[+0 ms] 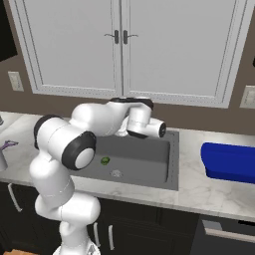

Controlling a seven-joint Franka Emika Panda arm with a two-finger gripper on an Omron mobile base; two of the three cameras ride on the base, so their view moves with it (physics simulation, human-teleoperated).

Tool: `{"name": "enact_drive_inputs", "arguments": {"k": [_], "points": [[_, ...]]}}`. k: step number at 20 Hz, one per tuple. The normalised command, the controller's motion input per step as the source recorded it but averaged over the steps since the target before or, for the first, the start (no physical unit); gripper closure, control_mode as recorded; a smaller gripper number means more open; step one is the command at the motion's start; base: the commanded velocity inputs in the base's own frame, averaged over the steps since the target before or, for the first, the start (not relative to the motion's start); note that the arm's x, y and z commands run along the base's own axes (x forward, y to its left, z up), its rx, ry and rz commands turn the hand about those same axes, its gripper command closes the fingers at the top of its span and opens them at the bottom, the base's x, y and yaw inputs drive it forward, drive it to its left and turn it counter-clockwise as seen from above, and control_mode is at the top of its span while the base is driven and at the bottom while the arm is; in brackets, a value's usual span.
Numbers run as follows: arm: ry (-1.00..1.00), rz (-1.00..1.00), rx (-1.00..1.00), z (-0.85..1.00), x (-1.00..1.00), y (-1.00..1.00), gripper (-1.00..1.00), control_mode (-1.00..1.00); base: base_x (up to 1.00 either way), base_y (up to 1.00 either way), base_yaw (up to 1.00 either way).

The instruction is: Pick up all produce items and place them in the sink. Turn on the sink faucet to wash them. Then turn the sink off and put them in the tray.

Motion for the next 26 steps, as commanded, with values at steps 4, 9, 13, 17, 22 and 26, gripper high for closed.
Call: {"name": "enact_drive_inputs", "arguments": {"k": [4, 9, 13, 17, 22, 26], "points": [[-0.04, 0.00, 0.00, 0.00, 0.00, -0.07, -1.00, -1.00, 0.00, 0.00, 0.00], [-0.06, 0.00, 0.00, 0.00, 0.00, 0.00, -1.00, -1.00, 0.00, 0.00, 0.00], [-0.06, 0.01, 0.00, 0.00, 0.00, 0.00, -1.00, -1.00, 0.00, 0.00, 0.00], [-0.07, 0.02, 0.00, 0.00, 0.00, 0.00, -1.00, -1.00, 0.00, 0.00, 0.00], [-0.09, 0.02, 0.00, 0.00, 0.00, 0.00, -1.00, -1.00, 0.00, 0.00, 0.00], [-0.09, 0.02, 0.00, 0.00, 0.00, 0.00, -1.00, -1.00, 0.00, 0.00, 0.00]]}}
